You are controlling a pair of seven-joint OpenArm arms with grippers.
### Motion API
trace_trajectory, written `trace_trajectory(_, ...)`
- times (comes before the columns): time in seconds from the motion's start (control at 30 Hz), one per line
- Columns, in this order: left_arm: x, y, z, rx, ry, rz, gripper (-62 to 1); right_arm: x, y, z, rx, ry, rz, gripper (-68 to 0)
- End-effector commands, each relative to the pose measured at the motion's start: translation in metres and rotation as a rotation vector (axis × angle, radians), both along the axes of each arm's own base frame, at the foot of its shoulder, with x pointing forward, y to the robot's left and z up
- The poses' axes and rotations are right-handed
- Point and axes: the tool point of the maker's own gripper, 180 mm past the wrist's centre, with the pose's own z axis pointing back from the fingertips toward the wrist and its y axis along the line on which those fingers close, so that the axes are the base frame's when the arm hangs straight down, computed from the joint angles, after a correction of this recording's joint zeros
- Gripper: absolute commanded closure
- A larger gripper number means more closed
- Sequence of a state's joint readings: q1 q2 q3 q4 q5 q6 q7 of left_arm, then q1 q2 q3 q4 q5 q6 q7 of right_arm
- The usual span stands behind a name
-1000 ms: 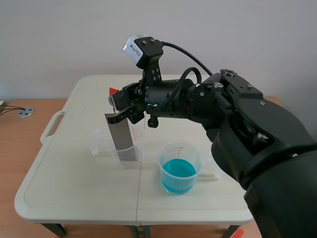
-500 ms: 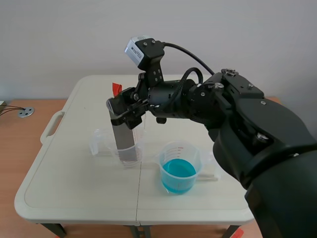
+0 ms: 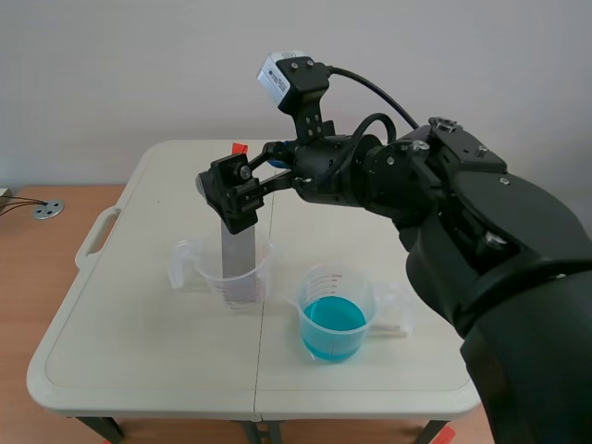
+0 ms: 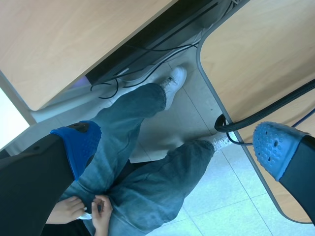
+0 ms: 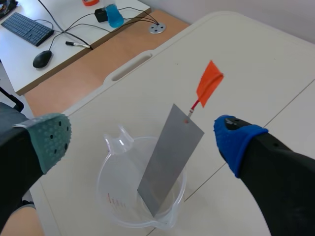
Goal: Hold the metal plate by the orange handle, dip it into the blue solution, take it out and point at it, then put the plate back in the beaker on the left.
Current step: 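Put the plate into the left beaker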
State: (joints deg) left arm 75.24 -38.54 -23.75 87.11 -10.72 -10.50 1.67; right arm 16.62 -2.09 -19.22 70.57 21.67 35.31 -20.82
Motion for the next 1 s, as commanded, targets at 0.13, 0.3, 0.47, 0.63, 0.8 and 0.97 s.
trace_trajectory(0.13, 0.002, -0.003, 0.001, -0.008, -0.012, 0.004, -62.3, 0.012, -0.005, 0.019, 0.034, -0.044, -0.026, -66.5)
trace_trajectory(0.3, 0.002, -0.004, 0.002, -0.013, -0.014, 0.012, -62.3, 0.013, -0.009, 0.018, 0.025, -0.045, -0.032, -66.5)
trace_trajectory(0.47, 0.014, -0.003, 0.002, -0.010, -0.047, 0.011, -62.3, 0.015, -0.020, 0.019, 0.006, -0.066, -0.041, -66.5)
trace_trajectory(0.63, 0.050, -0.004, 0.008, -0.014, -0.148, 0.008, -62.3, 0.013, -0.040, 0.026, -0.020, -0.123, -0.061, -66.5)
trace_trajectory(0.8, 0.089, -0.003, 0.017, -0.008, -0.250, 0.012, -62.3, 0.006, -0.061, 0.032, -0.049, -0.182, -0.084, -66.5)
trace_trajectory(0.97, 0.130, -0.003, 0.032, -0.009, -0.366, 0.011, -62.3, -0.010, -0.079, 0.036, -0.072, -0.226, -0.099, -66.5)
